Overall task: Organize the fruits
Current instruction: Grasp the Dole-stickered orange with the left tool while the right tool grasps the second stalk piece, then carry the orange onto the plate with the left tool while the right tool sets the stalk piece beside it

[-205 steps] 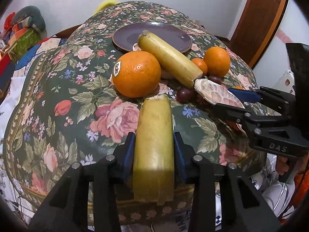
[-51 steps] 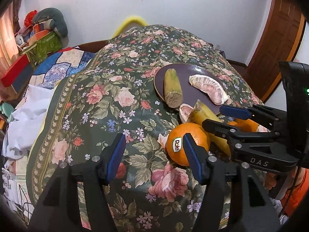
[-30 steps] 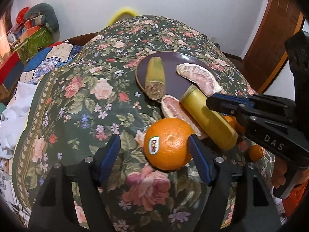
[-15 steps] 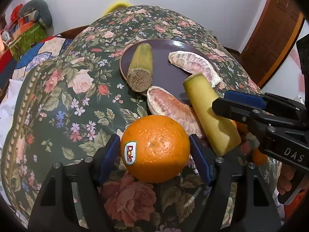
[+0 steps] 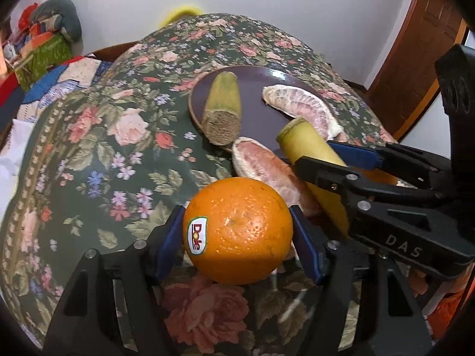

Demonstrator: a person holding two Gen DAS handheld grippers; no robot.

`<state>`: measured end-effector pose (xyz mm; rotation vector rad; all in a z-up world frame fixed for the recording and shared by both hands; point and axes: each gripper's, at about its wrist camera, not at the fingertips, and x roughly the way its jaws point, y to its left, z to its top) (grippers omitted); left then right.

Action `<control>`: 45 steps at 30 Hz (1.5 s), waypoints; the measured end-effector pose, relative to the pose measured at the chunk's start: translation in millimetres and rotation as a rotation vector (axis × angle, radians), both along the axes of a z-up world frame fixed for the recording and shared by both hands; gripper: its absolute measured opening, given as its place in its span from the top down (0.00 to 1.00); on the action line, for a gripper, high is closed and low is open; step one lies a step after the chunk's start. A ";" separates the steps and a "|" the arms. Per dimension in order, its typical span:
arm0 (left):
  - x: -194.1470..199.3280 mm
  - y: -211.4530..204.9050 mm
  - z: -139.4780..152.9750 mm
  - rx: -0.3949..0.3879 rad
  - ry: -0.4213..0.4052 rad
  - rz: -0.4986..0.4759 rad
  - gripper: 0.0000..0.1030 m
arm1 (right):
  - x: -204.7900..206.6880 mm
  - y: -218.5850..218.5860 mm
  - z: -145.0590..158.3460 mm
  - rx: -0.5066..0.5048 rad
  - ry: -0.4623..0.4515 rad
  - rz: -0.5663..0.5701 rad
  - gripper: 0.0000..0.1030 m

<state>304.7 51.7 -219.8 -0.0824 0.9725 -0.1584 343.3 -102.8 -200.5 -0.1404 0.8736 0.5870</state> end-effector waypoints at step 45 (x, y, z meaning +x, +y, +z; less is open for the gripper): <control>6.8 3.9 75.9 0.007 -0.169 0.081 0.34 | -11.9 -53.9 89.4 0.170 -0.187 -0.029 0.69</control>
